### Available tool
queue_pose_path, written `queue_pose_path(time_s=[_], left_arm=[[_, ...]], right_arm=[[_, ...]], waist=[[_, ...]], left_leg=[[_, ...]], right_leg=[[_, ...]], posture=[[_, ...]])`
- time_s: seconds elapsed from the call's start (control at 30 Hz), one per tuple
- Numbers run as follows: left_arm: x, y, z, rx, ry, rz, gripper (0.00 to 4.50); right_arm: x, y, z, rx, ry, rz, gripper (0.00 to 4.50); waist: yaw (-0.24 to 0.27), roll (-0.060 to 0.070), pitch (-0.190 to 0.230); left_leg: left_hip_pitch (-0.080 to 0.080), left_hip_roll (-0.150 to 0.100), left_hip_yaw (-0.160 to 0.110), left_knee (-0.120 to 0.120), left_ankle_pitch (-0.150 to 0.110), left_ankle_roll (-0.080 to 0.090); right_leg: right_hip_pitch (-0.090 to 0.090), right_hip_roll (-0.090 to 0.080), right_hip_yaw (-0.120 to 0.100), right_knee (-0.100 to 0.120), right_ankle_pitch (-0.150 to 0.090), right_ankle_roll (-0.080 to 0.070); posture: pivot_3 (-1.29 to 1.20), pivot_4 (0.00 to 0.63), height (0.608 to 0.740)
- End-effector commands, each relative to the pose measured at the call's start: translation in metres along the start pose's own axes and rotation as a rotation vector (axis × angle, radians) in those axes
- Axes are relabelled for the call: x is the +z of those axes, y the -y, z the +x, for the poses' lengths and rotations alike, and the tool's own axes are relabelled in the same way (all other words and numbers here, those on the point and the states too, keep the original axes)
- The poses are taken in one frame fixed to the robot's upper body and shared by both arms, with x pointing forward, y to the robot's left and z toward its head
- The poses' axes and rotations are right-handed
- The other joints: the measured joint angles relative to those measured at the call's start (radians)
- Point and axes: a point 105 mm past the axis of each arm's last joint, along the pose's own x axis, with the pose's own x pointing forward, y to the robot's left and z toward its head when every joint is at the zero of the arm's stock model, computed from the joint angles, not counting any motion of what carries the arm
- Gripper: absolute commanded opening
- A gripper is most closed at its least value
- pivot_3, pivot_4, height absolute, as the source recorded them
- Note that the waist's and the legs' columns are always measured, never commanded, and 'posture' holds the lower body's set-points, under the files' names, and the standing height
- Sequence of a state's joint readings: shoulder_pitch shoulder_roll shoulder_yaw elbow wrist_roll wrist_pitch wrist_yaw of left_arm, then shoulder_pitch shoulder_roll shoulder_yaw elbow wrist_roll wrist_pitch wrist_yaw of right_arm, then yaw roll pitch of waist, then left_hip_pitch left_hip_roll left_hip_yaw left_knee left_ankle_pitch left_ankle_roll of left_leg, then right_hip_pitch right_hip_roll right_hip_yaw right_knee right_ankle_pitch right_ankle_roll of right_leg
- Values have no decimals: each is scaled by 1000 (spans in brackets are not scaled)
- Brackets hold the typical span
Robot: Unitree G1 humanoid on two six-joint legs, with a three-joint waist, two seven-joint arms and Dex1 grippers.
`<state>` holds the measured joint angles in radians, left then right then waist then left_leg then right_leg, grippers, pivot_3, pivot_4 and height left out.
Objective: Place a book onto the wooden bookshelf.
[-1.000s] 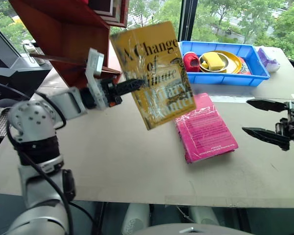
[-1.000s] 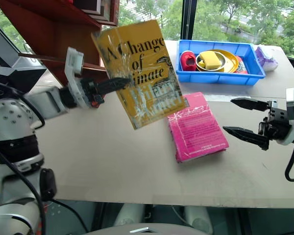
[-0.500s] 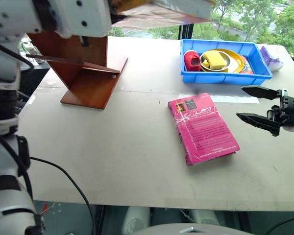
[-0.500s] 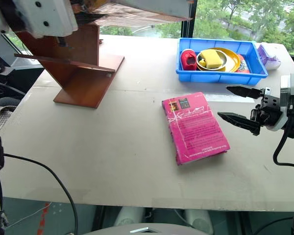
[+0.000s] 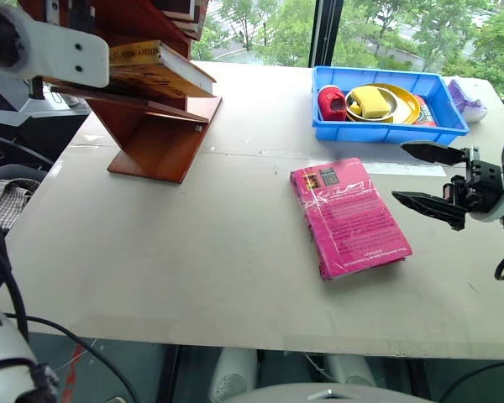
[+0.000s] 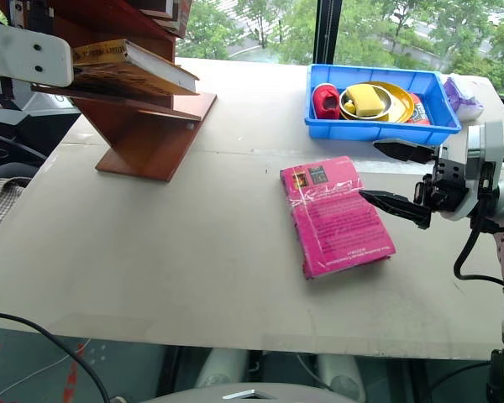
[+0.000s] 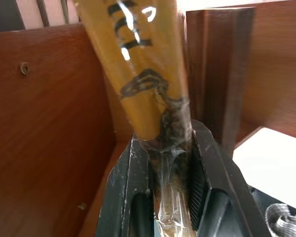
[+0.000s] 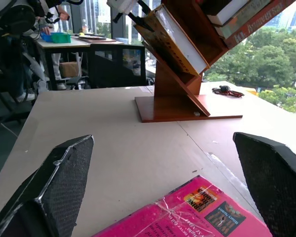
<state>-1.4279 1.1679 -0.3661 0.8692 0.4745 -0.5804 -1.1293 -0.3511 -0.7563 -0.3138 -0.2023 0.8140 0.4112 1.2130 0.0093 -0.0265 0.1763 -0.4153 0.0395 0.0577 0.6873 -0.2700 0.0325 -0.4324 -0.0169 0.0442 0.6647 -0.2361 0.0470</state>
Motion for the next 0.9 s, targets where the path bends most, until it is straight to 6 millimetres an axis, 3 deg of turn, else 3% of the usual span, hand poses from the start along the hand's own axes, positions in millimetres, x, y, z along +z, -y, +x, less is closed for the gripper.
queue_pose_path(time_s=[0.03,0.1,0.3,0.37,0.5,0.57,0.63,0.73,0.8,0.9], left_arm=[[-15,3,0,22,-42,-31,278],[-17,12,2,-31,-34,-39,278],[-10,6,-13,16,70,-78,3237],[-8,8,-22,19,107,-92,3959],[7,3,-44,69,278,-274,3959],[35,-10,-66,104,511,-553,3959],[64,-9,-85,50,670,-728,3959],[102,4,-103,-90,829,-911,3959],[131,27,-109,-283,933,-1033,3959],[162,59,-97,-418,1015,-1135,3959]], right_arm=[[15,-5,2,11,38,-48,4500],[16,-7,3,12,44,-46,4500],[22,-8,6,6,93,-39,4500],[22,-8,6,2,100,-36,4500],[24,-7,7,-17,131,-30,4500],[25,-6,8,-31,152,-29,4500],[27,-5,9,-37,164,-29,4500],[29,-5,11,-36,172,-29,4500],[30,-4,11,-37,176,-29,4500],[33,-4,10,-45,190,-30,4500]], waist=[[-5,0,0],[-9,1,-1],[-25,1,0],[-26,1,0],[-26,1,0],[-25,0,0],[-25,-1,0],[-29,-1,0],[-29,-1,1],[-29,4,-2]], left_leg=[[0,0,0,0,0,0],[2,1,0,0,0,0],[2,1,0,2,1,-1],[2,0,0,3,1,-1],[-2,2,2,2,1,-1],[-4,3,2,2,1,-1],[-6,5,-4,3,1,-1],[-5,4,-6,4,1,-1],[-4,3,-7,4,1,-1],[2,2,-8,3,1,-1]], right_leg=[[0,0,0,0,0,0],[0,1,0,4,0,0],[-1,1,1,11,0,-1],[-2,0,1,11,0,-1],[-6,-1,2,11,0,-1],[-7,-2,2,11,0,0],[-8,-2,1,10,0,0],[-7,-3,1,10,0,0],[-7,-2,1,12,-1,0],[-3,-1,0,14,-1,0]], posture=[[0,150,740],[0,150,740],[0,150,740],[0,150,740],[0,150,740],[0,150,740],[0,150,740],[0,150,740],[0,150,740],[0,150,740]])
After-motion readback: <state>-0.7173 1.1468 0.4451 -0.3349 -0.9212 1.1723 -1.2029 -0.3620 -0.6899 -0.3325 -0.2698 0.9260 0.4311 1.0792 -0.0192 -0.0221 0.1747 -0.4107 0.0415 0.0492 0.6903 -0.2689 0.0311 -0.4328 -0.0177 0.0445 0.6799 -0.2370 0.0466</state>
